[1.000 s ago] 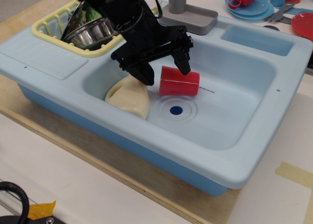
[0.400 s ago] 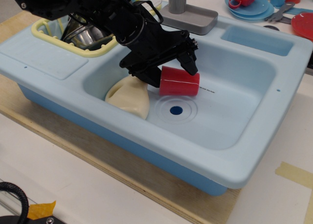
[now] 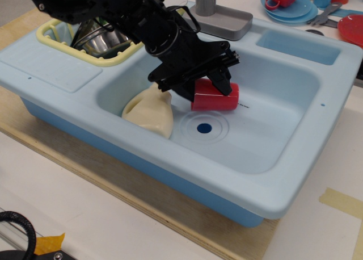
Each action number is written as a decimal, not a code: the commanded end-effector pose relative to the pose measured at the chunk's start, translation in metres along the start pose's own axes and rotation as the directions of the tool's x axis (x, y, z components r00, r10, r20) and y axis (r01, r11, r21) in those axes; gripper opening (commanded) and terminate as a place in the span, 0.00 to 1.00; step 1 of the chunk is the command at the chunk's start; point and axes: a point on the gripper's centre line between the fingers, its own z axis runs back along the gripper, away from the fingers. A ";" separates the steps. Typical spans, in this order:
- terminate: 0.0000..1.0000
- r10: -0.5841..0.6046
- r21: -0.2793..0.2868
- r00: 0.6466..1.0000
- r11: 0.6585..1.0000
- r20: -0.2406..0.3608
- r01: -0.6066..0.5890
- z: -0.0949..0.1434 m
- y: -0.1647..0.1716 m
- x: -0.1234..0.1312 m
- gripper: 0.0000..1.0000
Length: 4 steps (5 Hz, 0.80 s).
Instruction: Flip cup upright
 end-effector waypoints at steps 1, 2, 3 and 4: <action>0.00 -0.137 0.062 0.990 0.989 0.020 0.136 0.007 -0.014 0.016 0.00; 0.00 -0.282 0.159 0.959 0.946 -0.033 0.283 0.004 -0.031 0.022 0.00; 0.00 -0.332 0.217 0.938 0.912 -0.103 0.347 0.001 -0.046 0.023 0.00; 0.00 -0.351 0.245 0.914 0.885 -0.203 0.395 -0.007 -0.051 0.021 0.00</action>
